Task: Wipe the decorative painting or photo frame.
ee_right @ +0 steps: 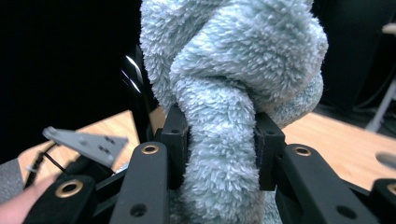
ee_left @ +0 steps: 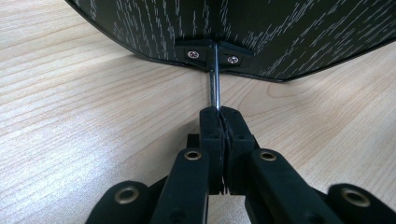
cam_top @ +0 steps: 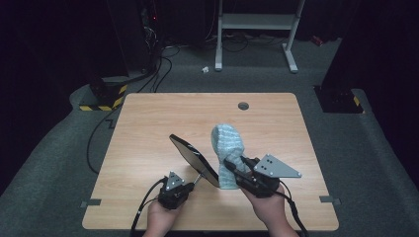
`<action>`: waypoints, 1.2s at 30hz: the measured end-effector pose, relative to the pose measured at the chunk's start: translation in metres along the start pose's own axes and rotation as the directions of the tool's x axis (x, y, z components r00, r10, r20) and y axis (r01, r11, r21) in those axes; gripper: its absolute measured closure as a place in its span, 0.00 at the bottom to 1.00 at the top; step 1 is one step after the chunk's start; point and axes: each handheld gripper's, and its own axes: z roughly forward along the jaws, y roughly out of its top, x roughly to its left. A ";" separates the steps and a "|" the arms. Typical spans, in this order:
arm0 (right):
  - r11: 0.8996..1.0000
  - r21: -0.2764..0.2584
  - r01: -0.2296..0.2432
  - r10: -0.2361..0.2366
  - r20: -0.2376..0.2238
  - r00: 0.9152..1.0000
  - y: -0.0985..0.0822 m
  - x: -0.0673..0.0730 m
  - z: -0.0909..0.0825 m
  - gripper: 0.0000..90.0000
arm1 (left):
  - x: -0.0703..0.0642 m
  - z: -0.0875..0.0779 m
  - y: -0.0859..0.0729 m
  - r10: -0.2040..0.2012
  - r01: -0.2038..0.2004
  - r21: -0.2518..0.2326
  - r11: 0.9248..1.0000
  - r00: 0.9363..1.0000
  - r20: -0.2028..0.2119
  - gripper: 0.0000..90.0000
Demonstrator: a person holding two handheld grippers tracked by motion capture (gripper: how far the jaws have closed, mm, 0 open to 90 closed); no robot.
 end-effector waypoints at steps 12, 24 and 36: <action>0.994 -0.081 0.072 -0.079 -0.083 0.993 0.048 0.040 0.024 0.72 | -0.002 0.002 0.002 0.018 -0.018 -0.001 1.000 1.000 -0.015 0.98; 0.996 -0.023 0.085 -0.086 -0.060 0.995 0.037 0.044 0.045 0.73 | -0.002 0.002 0.002 0.021 -0.021 -0.002 1.000 1.000 -0.021 0.98; 0.996 0.033 0.082 -0.081 -0.033 0.996 -0.004 0.038 0.030 0.73 | -0.002 0.003 0.002 0.017 -0.017 -0.001 1.000 0.999 -0.027 0.98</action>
